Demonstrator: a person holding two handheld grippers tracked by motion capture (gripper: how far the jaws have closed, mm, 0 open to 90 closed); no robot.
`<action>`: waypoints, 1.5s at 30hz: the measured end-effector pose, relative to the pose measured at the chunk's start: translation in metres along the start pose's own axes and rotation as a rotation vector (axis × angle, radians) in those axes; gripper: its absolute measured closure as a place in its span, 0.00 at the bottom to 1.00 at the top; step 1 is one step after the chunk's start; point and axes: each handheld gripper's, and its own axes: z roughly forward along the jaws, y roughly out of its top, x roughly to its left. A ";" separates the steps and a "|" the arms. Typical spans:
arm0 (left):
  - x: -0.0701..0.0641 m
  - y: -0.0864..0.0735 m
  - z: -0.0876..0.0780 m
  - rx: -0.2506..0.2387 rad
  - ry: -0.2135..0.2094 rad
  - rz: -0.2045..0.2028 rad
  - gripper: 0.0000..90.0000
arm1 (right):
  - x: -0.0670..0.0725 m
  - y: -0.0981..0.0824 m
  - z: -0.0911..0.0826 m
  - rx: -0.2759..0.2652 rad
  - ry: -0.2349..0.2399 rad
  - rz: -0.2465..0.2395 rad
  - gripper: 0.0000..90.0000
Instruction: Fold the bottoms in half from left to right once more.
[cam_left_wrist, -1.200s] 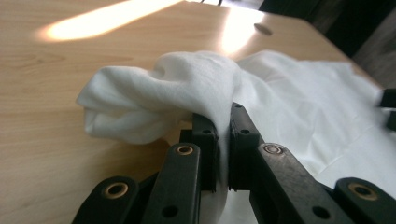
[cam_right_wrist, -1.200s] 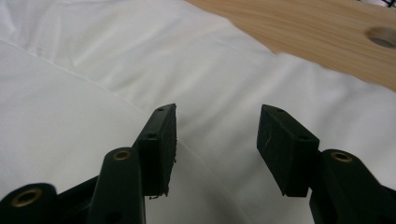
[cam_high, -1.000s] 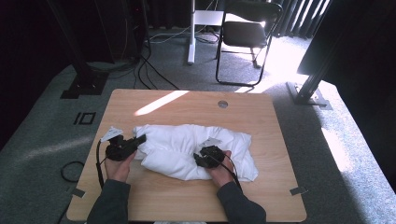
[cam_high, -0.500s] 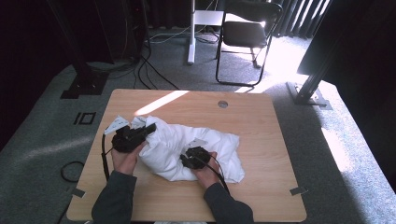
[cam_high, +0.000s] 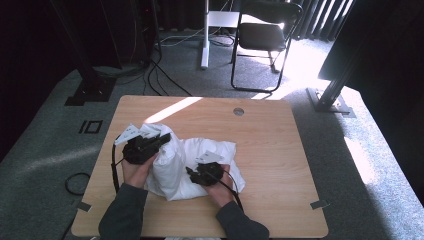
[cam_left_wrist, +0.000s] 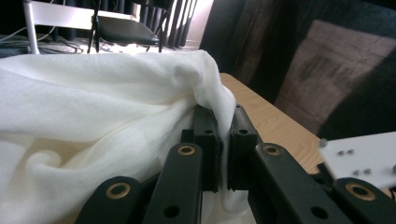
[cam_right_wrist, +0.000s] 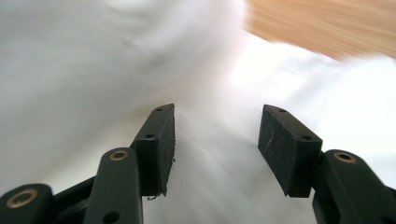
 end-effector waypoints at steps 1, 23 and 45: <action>-0.001 0.001 0.001 0.003 -0.003 0.003 0.96 | -0.005 -0.007 -0.002 0.025 -0.008 0.005 0.50; -0.051 -0.003 0.048 0.143 -0.043 0.178 0.96 | -0.055 -0.051 -0.026 0.137 -0.081 0.085 0.51; -0.080 -0.095 0.130 0.446 -0.101 0.303 0.95 | -0.108 -0.038 -0.084 0.031 -0.144 0.125 0.49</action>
